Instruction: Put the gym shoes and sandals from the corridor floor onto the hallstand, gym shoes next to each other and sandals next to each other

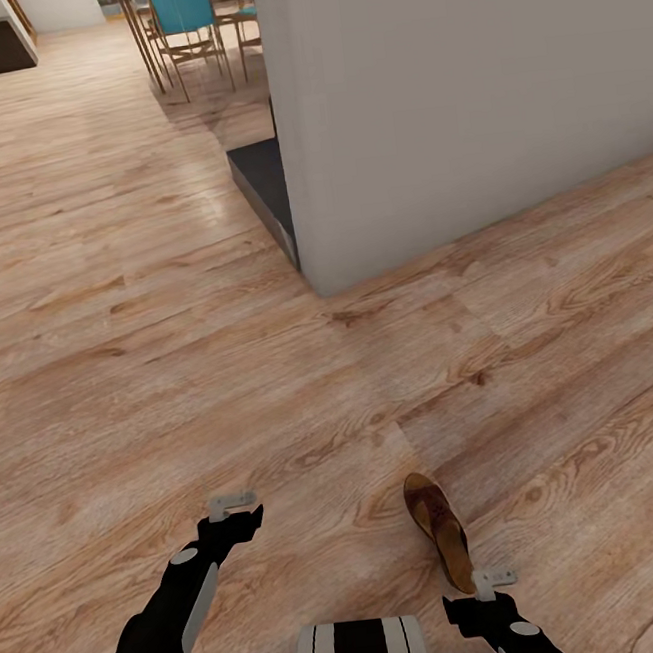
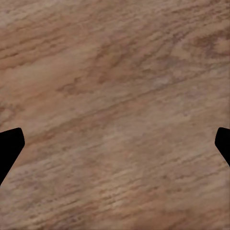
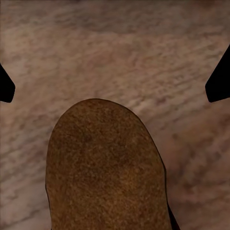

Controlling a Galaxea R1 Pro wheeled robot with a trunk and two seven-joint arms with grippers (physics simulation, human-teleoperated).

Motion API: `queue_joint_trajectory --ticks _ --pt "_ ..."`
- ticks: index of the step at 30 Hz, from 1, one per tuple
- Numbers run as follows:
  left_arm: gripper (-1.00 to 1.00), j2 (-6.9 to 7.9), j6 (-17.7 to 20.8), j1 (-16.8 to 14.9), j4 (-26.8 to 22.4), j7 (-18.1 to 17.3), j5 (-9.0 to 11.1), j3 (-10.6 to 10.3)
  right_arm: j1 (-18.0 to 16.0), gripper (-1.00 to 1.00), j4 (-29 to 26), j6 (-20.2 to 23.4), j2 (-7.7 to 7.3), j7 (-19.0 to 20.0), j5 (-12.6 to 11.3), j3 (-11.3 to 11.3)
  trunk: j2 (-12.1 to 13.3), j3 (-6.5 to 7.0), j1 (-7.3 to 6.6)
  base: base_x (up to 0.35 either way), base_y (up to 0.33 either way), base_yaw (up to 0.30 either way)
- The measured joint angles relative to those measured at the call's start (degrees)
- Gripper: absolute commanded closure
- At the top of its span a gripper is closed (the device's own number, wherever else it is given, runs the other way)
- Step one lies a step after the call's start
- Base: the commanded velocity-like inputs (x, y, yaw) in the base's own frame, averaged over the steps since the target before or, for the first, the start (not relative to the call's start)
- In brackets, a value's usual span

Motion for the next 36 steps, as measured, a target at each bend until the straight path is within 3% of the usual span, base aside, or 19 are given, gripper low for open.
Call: queue_joint_trajectory --ticks 36 --pt "-1.0 0.0 0.0 0.0 0.0 0.1 -0.1 0.1 0.0 -1.0 0.0 0.0 0.01 0.0 0.0 0.0 0.0 0.0 0.0 0.057 -0.01 0.0"
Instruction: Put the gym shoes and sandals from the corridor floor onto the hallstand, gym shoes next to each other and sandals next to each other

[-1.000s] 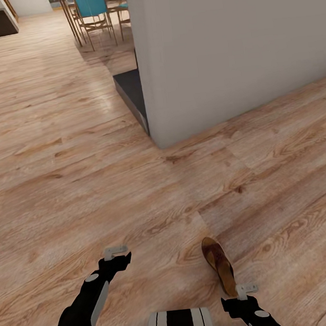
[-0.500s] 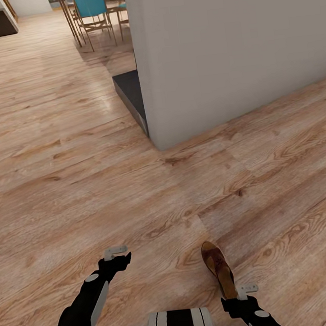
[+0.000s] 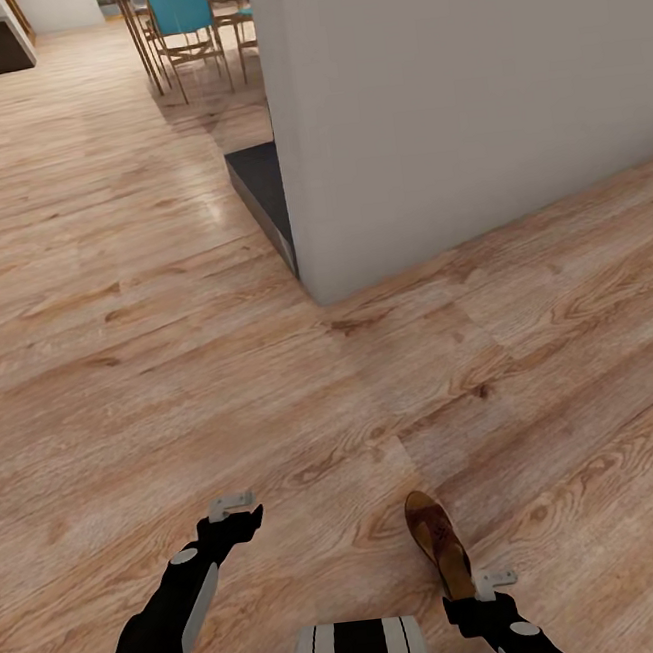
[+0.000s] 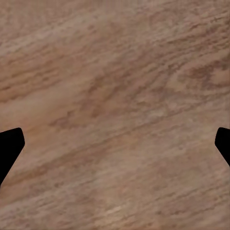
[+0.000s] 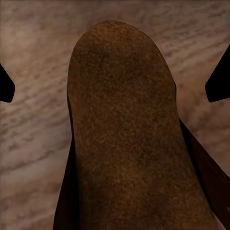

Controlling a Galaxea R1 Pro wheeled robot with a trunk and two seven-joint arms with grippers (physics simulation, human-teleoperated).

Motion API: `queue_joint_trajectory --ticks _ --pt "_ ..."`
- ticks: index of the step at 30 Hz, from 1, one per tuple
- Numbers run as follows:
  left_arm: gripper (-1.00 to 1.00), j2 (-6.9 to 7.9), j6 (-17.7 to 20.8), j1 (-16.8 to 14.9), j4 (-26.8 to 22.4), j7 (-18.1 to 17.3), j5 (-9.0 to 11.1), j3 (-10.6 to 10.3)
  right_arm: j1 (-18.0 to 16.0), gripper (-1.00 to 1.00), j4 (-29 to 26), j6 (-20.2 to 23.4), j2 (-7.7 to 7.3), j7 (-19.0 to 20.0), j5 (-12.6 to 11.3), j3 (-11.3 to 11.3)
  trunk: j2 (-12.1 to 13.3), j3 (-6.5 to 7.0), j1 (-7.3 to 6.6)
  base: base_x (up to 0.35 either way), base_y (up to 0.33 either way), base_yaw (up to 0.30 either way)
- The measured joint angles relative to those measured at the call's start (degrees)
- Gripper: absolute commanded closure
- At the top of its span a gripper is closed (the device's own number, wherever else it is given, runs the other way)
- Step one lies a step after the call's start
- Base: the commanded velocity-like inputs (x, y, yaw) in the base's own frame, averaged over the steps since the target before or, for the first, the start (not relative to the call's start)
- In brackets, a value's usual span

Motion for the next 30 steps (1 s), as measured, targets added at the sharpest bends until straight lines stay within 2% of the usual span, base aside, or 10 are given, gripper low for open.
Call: queue_joint_trajectory --ticks 13,19,30 --pt "-1.0 0.0 0.0 0.0 0.0 0.0 0.1 0.1 0.0 -1.0 0.0 0.0 0.01 0.0 0.0 0.1 0.0 -0.15 0.0 0.003 0.0 0.05" --pt "-1.0 0.0 0.1 0.0 0.0 0.0 0.1 0.1 0.0 -1.0 0.0 0.0 0.01 0.0 0.0 0.1 -0.1 -1.82 0.16 0.0 0.0 0.151" --pt "-1.0 0.0 0.1 0.0 0.0 0.0 0.1 0.1 0.0 -1.0 0.0 0.0 0.01 0.1 0.0 0.0 -0.1 -2.12 0.16 0.0 0.0 -0.024"
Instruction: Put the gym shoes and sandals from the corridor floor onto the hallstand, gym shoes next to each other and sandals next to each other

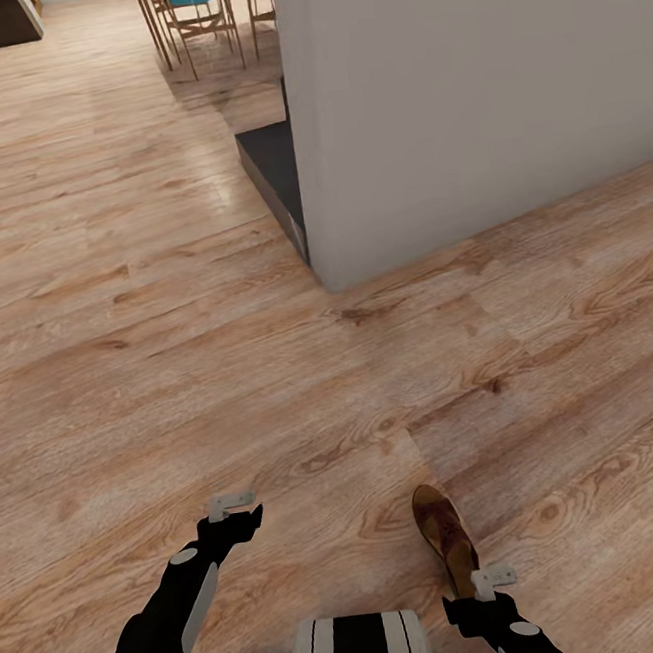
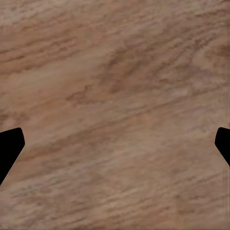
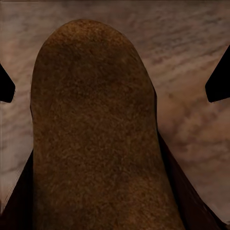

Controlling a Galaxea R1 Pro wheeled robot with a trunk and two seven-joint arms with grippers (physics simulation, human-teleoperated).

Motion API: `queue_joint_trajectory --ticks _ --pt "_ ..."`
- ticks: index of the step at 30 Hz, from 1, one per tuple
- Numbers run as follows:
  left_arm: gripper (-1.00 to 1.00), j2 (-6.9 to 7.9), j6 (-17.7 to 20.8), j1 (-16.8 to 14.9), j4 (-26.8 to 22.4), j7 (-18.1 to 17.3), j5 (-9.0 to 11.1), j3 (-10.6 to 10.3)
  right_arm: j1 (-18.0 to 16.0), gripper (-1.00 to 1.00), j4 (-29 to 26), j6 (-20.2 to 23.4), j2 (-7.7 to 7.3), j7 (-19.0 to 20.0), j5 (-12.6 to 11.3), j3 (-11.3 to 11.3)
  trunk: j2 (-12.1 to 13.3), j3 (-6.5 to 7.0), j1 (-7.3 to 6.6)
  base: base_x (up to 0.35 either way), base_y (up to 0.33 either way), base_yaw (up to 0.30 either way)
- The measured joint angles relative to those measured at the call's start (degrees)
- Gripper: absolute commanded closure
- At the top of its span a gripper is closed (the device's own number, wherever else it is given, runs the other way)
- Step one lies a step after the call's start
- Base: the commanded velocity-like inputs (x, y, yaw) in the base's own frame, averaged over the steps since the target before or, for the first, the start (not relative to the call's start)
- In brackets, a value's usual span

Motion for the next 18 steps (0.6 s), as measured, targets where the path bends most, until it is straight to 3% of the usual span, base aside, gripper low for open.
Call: queue_joint_trajectory --ticks 13,18 --pt "-1.0 0.0 0.0 0.0 0.0 0.0 0.0 0.0 0.0 -1.0 0.0 0.0 0.0 0.0 0.0 0.0 0.0 -0.42 0.0 0.0 0.0 -0.05" --pt "-1.0 0.01 0.0 0.0 0.0 0.0 0.0 0.0 0.0 -1.0 0.0 0.0 0.0 0.0 0.0 0.0 -0.1 -1.78 0.13 0.0 0.0 -0.001"
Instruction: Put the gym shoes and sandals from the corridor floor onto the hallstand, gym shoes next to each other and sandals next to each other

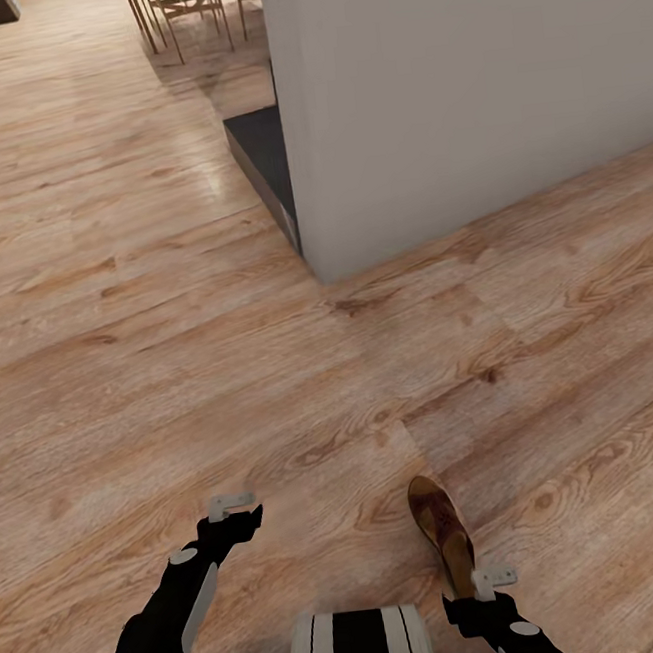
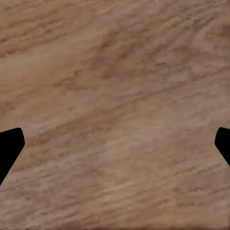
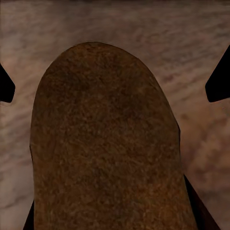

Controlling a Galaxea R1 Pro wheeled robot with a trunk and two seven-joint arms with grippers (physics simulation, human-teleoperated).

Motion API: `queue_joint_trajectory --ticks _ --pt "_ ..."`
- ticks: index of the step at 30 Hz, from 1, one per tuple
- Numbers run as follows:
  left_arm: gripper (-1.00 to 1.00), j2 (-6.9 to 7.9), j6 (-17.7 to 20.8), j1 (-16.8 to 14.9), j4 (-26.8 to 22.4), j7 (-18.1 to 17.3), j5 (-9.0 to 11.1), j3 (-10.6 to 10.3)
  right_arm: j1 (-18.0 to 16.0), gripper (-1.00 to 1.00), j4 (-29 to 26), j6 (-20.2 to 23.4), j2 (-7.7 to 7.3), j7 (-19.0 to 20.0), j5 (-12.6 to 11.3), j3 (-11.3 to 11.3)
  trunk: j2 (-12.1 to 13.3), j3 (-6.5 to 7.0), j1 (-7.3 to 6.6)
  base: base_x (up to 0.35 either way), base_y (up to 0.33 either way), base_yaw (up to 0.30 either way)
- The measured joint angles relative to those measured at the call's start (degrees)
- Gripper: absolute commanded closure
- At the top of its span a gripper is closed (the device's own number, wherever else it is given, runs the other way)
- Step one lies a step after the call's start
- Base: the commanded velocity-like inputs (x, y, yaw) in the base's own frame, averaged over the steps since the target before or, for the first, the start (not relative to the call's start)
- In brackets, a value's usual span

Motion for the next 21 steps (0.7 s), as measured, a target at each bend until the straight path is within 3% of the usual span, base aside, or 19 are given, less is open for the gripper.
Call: queue_joint_trajectory --ticks 9,21 --pt "-1.0 -0.01 0.0 0.0 0.0 0.0 0.0 0.0 0.0 -1.0 -0.1 0.0 0.0 0.0 0.0 0.0 -0.1 -2.67 0.23 0.0 0.0 0.0" --pt "-1.0 -0.01 0.0 0.0 0.0 0.0 0.0 0.0 0.0 -1.0 -0.2 0.0 0.0 0.0 0.0 0.0 -0.1 -2.77 0.23 0.006 0.0 0.0"
